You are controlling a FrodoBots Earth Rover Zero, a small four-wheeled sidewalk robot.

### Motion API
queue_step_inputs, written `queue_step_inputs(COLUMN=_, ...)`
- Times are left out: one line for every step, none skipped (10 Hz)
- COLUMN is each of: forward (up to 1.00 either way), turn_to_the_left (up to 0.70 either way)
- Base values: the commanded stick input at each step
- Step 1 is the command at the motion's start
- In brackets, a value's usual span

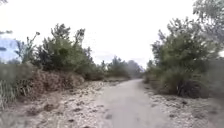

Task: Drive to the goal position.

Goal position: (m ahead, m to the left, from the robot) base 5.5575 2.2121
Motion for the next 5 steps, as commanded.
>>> queue_step_inputs(forward=0.45, turn_to_the_left=0.00)
queue_step_inputs(forward=0.45, turn_to_the_left=0.00)
queue_step_inputs(forward=0.45, turn_to_the_left=0.00)
queue_step_inputs(forward=0.45, turn_to_the_left=0.00)
queue_step_inputs(forward=0.45, turn_to_the_left=0.00)
